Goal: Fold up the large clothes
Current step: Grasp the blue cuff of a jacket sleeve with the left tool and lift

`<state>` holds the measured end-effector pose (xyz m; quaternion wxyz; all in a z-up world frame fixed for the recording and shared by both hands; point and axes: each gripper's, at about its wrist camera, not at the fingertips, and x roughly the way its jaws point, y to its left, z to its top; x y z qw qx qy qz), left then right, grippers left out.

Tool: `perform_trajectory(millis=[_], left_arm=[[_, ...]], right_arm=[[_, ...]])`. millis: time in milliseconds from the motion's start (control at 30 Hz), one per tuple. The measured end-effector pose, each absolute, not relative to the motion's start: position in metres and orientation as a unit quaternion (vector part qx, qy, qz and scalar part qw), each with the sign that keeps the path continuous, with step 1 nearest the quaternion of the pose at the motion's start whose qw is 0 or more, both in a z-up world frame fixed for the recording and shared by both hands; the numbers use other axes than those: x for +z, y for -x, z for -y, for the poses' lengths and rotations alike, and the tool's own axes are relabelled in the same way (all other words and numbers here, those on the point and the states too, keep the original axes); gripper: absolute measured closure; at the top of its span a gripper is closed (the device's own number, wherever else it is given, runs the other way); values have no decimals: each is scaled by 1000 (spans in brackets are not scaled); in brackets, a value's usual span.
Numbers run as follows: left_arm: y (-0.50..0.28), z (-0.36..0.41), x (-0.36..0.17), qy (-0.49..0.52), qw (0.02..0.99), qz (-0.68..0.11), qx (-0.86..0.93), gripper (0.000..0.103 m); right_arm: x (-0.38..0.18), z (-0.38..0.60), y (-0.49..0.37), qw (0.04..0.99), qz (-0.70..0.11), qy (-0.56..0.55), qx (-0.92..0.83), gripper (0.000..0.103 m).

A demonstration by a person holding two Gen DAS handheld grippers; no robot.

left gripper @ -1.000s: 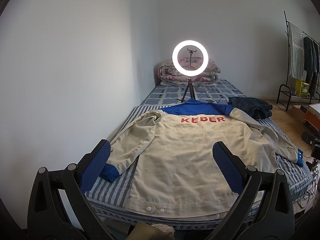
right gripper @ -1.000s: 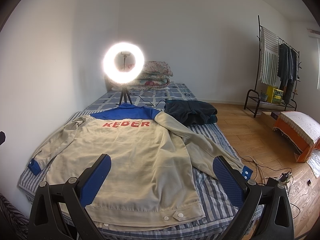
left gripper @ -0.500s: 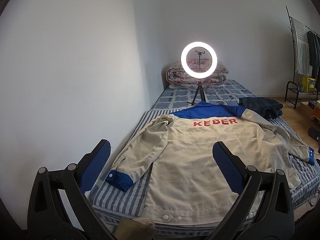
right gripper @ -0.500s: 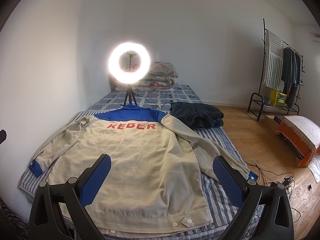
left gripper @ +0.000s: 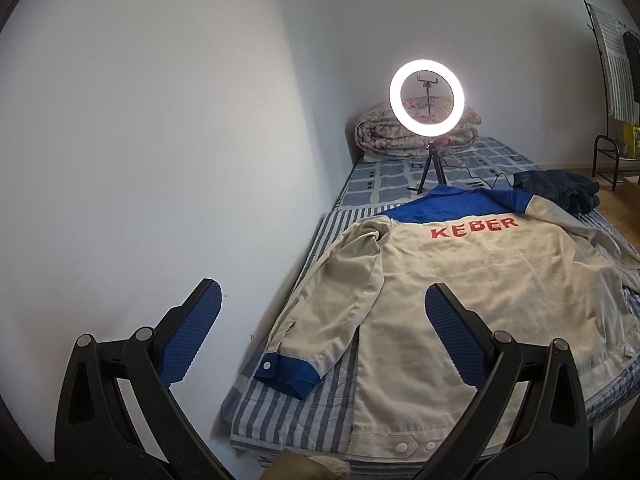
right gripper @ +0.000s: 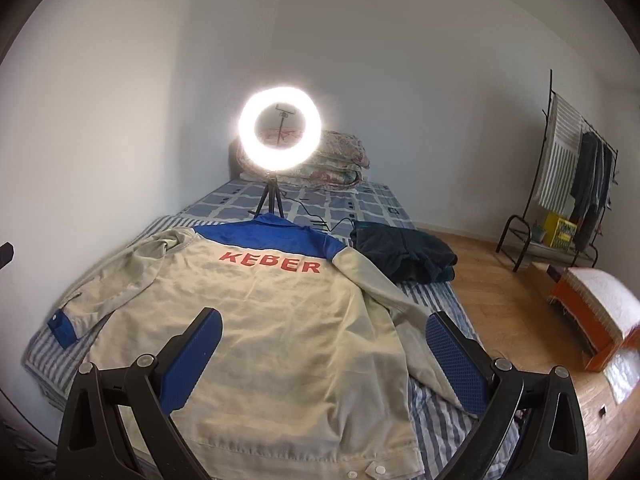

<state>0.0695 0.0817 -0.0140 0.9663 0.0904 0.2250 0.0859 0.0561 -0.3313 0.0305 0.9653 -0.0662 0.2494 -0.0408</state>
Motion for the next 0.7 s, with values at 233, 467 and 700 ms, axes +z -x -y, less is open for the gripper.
perform_trajectory(millis=[233,467,700], left_arm=[[-118,-125,-39,-76,952,-287,79,1],[-162,-171,-80,66,920,-384,40,23],[-152,-202,-157,243,867,-428,78,30]], right_arm=[[40,303,-97,965,-256,56,7,0],[13,284,-120,964,-257,17,71,0],[-43,278,-135,922,-367,22,118,1]])
